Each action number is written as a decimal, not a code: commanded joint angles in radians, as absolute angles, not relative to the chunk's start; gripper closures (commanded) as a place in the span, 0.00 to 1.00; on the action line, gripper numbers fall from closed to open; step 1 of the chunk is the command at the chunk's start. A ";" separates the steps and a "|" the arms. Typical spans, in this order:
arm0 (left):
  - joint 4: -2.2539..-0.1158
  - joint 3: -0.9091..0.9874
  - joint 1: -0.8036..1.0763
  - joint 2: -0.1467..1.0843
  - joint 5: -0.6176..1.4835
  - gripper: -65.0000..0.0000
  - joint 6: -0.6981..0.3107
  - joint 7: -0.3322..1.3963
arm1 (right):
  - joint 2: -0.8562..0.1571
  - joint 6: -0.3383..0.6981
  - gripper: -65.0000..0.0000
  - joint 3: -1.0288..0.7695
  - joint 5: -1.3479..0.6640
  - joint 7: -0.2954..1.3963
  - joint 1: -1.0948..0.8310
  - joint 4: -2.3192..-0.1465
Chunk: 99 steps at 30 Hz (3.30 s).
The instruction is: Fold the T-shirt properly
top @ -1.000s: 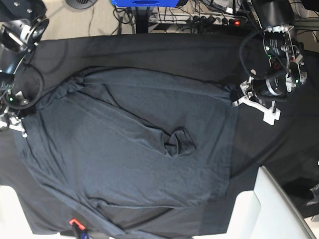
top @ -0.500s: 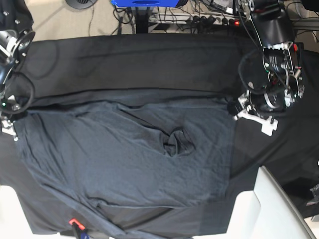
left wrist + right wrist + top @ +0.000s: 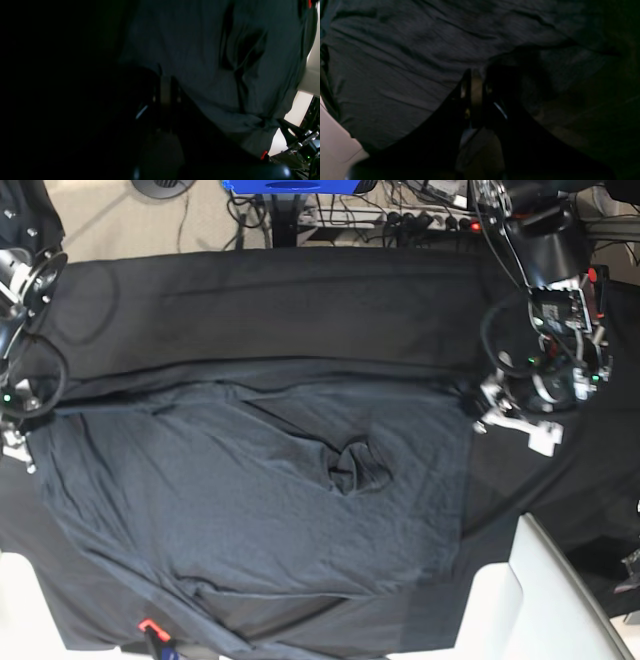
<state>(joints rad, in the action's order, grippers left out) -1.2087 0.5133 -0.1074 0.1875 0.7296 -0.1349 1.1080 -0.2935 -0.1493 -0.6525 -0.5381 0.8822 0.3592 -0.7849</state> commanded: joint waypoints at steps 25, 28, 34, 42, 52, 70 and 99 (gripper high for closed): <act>-1.150 0.490 -0.200 0.197 0.739 1.00 -0.139 1.030 | -0.312 -0.140 0.97 -0.590 -0.549 0.699 0.415 -0.690; -1.150 0.437 -0.203 0.199 0.739 0.93 -0.139 1.000 | -0.312 -0.140 0.87 -0.590 -0.549 0.680 0.415 -0.691; -1.150 0.433 -0.205 0.197 0.739 0.71 -0.139 0.998 | -0.311 -0.139 0.58 -0.590 -0.553 0.684 0.417 -0.691; -1.150 0.433 -0.223 0.219 0.740 0.70 -0.139 0.924 | -0.308 0.058 0.52 -0.593 -0.555 0.636 0.429 -0.693; -1.211 0.433 -0.216 0.245 0.746 0.70 -0.143 0.921 | -0.298 0.300 0.52 -0.711 -0.556 0.595 0.392 -0.774; -1.596 0.435 0.367 0.257 0.746 0.20 -0.366 0.753 | -0.012 0.444 0.51 -1.165 -0.549 0.809 0.085 -1.250; -1.598 0.533 0.401 0.165 0.745 0.06 -0.371 0.754 | -0.275 0.444 0.66 -1.167 -0.555 0.483 0.274 -0.490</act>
<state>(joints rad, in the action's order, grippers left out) -1.5822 0.5278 0.4019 0.1535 0.7300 -0.3668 0.7727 -0.2680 0.4610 -1.1671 -0.5766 0.4629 0.2703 -0.4885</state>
